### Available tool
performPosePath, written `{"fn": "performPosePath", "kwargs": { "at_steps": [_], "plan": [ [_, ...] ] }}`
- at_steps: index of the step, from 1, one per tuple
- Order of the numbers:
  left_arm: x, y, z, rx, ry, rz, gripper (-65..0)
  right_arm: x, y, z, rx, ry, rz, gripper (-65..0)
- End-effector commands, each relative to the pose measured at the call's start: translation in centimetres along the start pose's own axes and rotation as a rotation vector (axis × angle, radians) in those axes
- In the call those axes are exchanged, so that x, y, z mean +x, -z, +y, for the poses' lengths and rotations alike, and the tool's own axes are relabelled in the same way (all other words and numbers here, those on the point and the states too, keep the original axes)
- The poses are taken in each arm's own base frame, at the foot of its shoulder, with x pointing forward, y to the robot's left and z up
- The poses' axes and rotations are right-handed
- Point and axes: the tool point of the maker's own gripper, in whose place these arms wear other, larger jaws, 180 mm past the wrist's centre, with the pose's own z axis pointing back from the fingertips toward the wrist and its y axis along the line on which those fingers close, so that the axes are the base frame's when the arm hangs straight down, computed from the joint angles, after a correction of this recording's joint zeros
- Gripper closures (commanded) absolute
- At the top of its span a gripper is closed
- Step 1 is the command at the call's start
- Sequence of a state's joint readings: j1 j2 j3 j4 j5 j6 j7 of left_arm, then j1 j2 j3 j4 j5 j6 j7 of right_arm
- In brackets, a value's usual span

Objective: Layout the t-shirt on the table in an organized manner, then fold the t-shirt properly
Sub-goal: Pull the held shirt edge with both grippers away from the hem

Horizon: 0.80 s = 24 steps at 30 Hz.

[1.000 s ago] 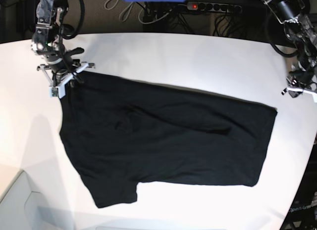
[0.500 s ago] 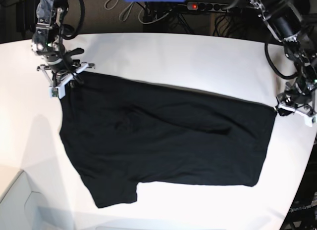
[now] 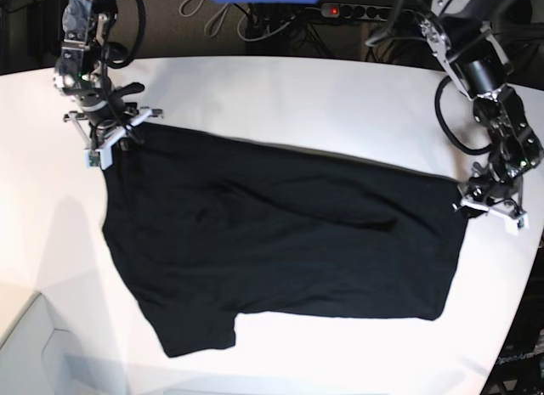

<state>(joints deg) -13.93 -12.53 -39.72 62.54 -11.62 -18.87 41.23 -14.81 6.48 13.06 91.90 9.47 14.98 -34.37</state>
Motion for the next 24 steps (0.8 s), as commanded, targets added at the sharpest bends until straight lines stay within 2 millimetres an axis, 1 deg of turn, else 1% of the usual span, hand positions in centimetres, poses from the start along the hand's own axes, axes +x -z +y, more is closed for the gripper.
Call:
{"fn": "performPosePath", "kwargs": {
  "at_steps": [1, 4, 5, 11, 13, 18, 20, 23, 24],
  "plan": [
    [1.9, -0.1, -0.3, -0.009, 0.020, -0.050, -28.4, -1.5, -0.1, -0.2, -0.008, -0.015, 0.071, 0.0],
    [1.8, 0.1, -0.9, -0.019, 0.043, -0.042, -28.0, -1.5, -0.1, -0.3, -0.009, -0.017, 0.071, 0.0],
    [1.4, 0.1, -0.8, -0.018, 0.045, -0.036, -26.1, -1.5, -0.1, -0.3, -0.009, -0.017, 0.071, 0.0],
    [1.3, 0.1, -0.9, -0.023, 0.042, -0.035, -7.6, -1.4, -0.1, -0.3, -0.009, -0.017, 0.069, 0.0],
    [1.4, 0.1, -0.9, -0.023, 0.043, -0.038, 0.0, -1.1, 0.0, -0.3, -0.009, -0.017, 0.063, 0.0],
    [1.5, -0.1, -0.7, -0.020, 0.034, -0.045, 0.0, -0.7, 0.2, -0.3, -0.009, -0.015, 0.056, 0.0],
    [1.5, -0.3, 0.0, -0.009, 0.005, -0.055, 0.0, -0.7, 0.2, -0.3, -0.009, -0.015, 0.056, 0.0],
    [1.7, -1.2, 1.8, 0.025, -0.031, -0.079, 0.0, -0.7, 0.2, -0.3, -0.009, -0.015, 0.056, 0.0],
    [1.6, -1.5, 2.0, 0.031, -0.028, -0.084, 0.0, -0.7, 0.2, -0.3, -0.009, -0.015, 0.056, 0.0]
  ]
}}
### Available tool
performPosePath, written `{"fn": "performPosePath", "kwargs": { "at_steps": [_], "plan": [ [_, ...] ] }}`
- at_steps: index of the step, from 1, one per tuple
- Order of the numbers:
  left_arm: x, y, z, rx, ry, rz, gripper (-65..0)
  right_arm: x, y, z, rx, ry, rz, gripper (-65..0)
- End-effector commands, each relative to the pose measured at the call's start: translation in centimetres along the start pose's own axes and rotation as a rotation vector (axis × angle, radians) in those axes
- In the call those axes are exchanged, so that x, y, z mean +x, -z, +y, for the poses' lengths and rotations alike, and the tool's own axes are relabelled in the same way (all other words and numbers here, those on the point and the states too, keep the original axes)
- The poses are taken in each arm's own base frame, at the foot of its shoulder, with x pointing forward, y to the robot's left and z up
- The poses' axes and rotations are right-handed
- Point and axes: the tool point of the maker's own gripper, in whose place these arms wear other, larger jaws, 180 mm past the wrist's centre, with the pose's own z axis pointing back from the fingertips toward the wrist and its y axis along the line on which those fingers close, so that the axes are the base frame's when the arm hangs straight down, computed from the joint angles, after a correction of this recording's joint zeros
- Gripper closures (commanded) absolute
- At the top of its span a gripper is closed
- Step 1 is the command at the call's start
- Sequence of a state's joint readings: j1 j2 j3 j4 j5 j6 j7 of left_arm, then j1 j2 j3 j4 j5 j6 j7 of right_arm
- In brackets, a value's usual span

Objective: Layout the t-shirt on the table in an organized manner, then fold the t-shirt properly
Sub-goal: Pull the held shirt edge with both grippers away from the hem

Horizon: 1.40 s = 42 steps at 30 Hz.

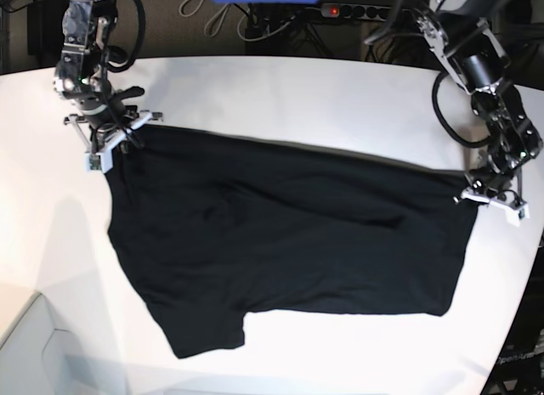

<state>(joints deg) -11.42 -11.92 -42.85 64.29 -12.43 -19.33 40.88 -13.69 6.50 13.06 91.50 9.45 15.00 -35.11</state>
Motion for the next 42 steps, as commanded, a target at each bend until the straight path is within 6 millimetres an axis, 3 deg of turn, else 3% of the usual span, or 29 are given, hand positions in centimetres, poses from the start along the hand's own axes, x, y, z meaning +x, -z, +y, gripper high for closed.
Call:
{"fn": "performPosePath", "kwargs": {
  "at_steps": [1, 8, 17, 19, 24, 30, 35, 42],
  "plan": [
    [2.9, -0.8, 0.4, 0.011, 0.017, -0.081, 0.0, -1.2, -0.1, -0.3, -0.009, -0.016, 0.056, 0.0],
    [2.5, -2.6, 0.7, -0.030, -0.021, -0.121, 0.0, -1.1, -0.1, -0.2, -0.008, -0.015, 0.055, 0.0],
    [-1.0, -3.1, 2.3, -0.008, -0.026, -0.056, 0.0, -2.2, -0.3, -0.3, -0.010, -0.016, 0.076, 0.0],
    [-1.6, -3.3, 2.6, -0.003, -0.024, -0.045, 0.0, -2.9, -0.7, -0.3, -0.010, -0.019, 0.088, 0.0],
    [-2.8, -3.7, 3.3, 0.011, -0.018, -0.022, 0.0, -2.5, -2.3, -0.1, -0.012, -0.045, 0.061, 0.0],
    [-2.7, -5.8, 4.0, 0.035, 0.017, -0.053, 0.0, -2.4, -4.6, 0.3, -0.015, -0.074, 0.036, 0.0],
    [-3.8, -7.3, 4.5, 0.053, 0.052, -0.044, 0.0, -3.6, -5.5, 0.2, -0.019, -0.080, 0.060, 0.0],
    [-5.7, -9.9, 6.9, 0.121, 0.016, -0.043, 0.0, -5.8, -6.8, 0.5, -0.009, -0.077, 0.037, 0.0]
  ]
}}
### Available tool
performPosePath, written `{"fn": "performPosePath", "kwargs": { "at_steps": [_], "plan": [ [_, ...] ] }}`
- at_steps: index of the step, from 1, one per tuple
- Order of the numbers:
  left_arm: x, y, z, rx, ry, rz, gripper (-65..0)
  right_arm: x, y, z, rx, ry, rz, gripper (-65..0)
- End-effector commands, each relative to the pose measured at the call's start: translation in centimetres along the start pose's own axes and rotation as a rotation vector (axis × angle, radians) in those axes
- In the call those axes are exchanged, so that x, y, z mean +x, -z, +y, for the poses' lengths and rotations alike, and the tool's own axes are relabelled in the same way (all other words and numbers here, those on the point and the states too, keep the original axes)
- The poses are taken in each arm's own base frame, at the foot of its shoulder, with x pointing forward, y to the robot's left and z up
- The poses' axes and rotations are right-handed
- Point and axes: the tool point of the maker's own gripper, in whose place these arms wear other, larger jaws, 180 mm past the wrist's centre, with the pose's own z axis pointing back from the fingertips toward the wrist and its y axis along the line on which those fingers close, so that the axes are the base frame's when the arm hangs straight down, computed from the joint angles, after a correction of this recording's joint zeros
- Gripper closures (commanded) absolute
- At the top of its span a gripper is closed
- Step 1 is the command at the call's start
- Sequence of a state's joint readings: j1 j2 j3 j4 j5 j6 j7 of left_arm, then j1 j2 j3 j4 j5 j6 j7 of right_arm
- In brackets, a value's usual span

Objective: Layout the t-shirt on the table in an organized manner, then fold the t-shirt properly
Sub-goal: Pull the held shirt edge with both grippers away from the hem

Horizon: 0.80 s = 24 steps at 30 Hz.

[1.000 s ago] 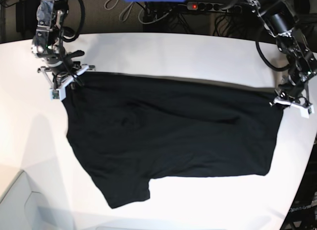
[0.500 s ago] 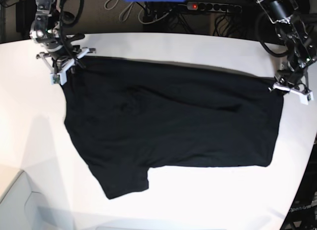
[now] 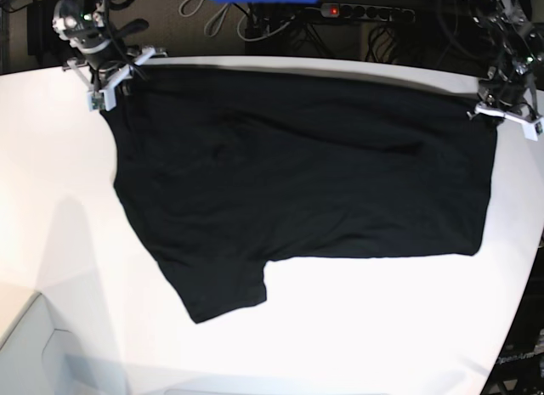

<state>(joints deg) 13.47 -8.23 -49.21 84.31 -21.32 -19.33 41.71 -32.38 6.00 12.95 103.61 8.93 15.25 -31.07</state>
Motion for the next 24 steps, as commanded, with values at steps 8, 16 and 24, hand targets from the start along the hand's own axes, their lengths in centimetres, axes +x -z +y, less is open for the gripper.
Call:
{"fn": "performPosePath", "kwargs": {
  "at_steps": [8, 16, 24],
  "plan": [
    [0.9, -1.6, 1.6, 0.034, 0.046, -0.040, 0.0, -1.4, -0.3, 0.5, 0.000, 0.024, 0.018, 0.0],
    [-0.1, -1.7, 1.8, 0.039, 0.061, 0.024, -1.4, -3.0, 0.0, 0.5, 0.003, 0.035, 0.053, -10.9],
    [0.1, -2.2, 1.3, 0.037, 0.073, 0.067, -20.9, -2.8, -0.1, 0.2, -0.004, 0.034, 0.048, -17.4]
  ]
}}
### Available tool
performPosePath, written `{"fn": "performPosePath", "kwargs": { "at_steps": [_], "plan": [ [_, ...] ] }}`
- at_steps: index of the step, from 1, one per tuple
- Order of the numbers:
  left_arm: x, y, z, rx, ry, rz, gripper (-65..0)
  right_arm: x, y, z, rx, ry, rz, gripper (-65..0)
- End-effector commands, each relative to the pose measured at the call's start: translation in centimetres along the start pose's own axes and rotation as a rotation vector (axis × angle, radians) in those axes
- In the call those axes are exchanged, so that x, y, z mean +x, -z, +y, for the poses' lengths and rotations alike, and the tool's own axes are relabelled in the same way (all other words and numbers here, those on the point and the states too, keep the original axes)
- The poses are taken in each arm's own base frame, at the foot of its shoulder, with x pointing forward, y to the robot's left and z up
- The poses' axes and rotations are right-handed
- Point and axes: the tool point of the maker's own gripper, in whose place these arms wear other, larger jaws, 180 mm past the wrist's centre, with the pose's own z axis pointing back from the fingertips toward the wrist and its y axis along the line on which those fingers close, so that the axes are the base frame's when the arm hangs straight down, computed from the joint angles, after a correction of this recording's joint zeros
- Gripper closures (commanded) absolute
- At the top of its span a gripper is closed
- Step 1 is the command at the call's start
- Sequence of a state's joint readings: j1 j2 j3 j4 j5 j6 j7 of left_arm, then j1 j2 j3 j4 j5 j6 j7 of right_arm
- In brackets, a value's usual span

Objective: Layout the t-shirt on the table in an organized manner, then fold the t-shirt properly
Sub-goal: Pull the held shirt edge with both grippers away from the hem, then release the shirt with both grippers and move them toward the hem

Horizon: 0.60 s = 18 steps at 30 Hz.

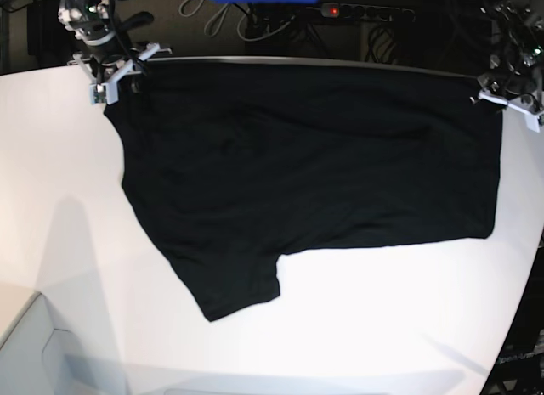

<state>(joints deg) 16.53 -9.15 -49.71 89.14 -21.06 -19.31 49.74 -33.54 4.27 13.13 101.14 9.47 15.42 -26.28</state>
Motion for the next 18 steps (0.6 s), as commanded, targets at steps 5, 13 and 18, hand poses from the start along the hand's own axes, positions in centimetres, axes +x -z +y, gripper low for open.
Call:
{"fn": "performPosePath", "kwargs": {
  "at_steps": [5, 13, 18],
  "plan": [
    [2.5, -1.1, -0.1, 0.004, 0.032, -0.071, -21.1, -1.6, -0.4, -0.6, -0.018, -0.015, 0.070, -17.3],
    [4.4, -1.9, -0.8, 0.000, 0.058, -0.125, -21.0, 0.8, -0.8, -0.4, -0.017, -0.032, 0.007, -20.2],
    [7.0, -2.6, -1.9, -0.014, 0.073, -0.197, -21.2, 1.7, -0.9, -0.3, -0.017, -0.039, -0.017, -31.7]
  ]
}}
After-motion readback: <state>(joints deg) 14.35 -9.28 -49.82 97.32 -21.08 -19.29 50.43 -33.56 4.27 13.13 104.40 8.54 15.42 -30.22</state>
